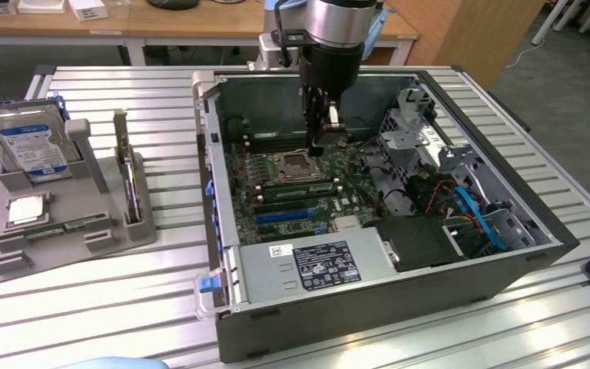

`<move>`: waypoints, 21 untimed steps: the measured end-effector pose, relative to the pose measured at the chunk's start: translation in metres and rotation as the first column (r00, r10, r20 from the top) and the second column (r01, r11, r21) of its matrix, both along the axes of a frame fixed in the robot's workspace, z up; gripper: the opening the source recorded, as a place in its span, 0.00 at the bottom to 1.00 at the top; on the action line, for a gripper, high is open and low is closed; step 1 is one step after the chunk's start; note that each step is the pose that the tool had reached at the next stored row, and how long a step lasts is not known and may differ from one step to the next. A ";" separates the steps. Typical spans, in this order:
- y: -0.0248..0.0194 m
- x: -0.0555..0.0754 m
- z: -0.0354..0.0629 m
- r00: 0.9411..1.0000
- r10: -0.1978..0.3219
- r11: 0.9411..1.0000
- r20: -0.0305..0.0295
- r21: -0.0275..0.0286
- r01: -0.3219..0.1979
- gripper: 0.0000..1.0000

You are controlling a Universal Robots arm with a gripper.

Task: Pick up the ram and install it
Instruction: 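Press down the ram until it locks into place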

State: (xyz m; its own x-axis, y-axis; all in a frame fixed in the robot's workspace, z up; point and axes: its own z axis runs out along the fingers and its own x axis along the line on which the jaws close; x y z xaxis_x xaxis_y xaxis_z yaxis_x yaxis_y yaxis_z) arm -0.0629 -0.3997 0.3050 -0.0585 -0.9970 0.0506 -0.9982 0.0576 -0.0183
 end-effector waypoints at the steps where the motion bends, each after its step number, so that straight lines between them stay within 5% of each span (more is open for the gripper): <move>1: 0.0000 0.000 0.0000 1.000 0.000 1.000 0.000 0.000 0.000 0.18; 8: 0.0001 0.001 -0.0001 1.000 0.000 1.000 0.000 0.000 0.000 0.10; 21: 0.0004 0.033 -0.0028 1.000 0.007 1.000 0.000 0.000 -0.007 0.10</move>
